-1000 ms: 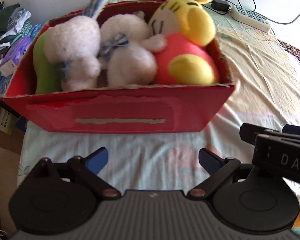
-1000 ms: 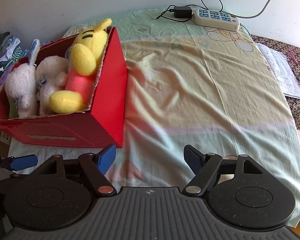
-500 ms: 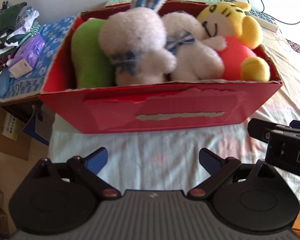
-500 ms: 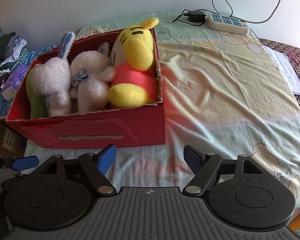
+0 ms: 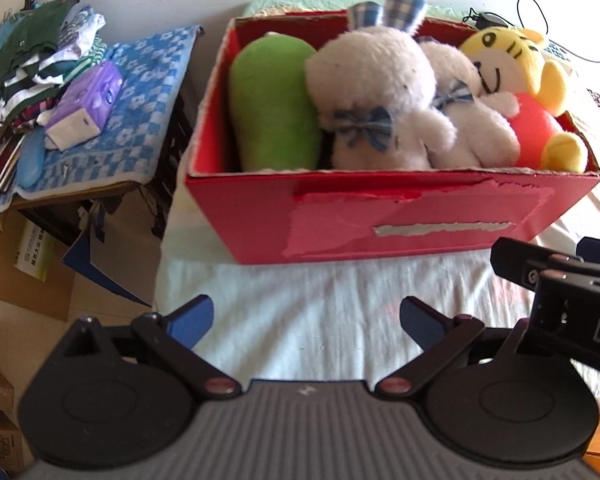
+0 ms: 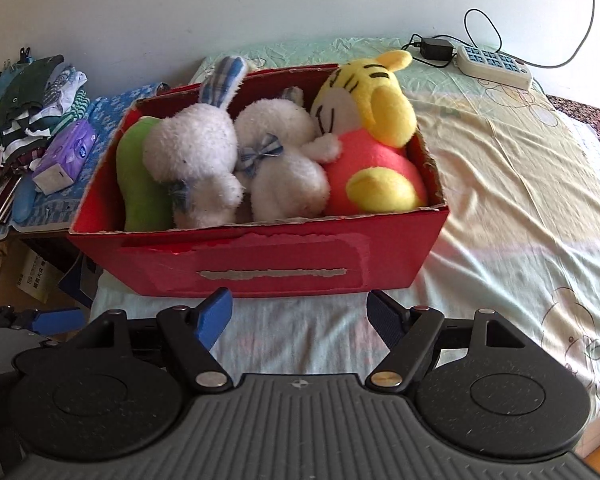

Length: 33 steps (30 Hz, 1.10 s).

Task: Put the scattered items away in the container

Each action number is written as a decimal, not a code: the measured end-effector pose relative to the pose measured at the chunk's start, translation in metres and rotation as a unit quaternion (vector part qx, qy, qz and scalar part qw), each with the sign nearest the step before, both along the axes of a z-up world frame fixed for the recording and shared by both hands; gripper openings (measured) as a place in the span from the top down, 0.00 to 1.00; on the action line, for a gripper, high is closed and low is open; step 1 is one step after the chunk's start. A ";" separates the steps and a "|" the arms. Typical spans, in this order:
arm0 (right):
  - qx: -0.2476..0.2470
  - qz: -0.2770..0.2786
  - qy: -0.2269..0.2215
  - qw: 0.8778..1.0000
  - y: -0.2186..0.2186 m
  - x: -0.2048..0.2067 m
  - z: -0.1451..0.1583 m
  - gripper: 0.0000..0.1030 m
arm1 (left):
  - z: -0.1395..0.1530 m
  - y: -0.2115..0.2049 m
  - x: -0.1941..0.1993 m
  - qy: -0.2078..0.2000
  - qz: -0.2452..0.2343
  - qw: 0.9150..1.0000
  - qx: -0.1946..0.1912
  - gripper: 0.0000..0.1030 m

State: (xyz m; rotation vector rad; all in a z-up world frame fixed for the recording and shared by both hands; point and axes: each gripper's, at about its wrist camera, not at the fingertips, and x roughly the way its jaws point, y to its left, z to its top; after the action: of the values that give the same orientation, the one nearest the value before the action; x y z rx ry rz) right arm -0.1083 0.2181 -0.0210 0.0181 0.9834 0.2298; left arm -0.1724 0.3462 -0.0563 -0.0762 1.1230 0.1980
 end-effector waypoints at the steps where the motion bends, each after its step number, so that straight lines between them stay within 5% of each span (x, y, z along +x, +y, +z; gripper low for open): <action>1: 0.001 0.002 -0.002 1.000 0.002 -0.001 0.002 0.26 | 0.002 0.002 0.000 -0.003 0.000 1.000 -0.002 0.03; 14: 0.015 0.015 -0.062 0.998 0.004 0.010 0.049 0.26 | 0.048 0.005 0.017 -0.054 0.003 0.999 0.007 0.03; 33: -0.007 0.006 -0.046 0.999 -0.044 0.049 0.055 0.25 | 0.045 -0.047 0.063 -0.021 -0.011 1.000 -0.006 0.03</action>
State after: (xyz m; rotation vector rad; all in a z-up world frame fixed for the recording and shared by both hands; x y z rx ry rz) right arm -0.0593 0.1739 0.0344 -0.0110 0.8945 0.2323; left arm -0.1097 0.2993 -0.0111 -0.0780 1.0820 0.1706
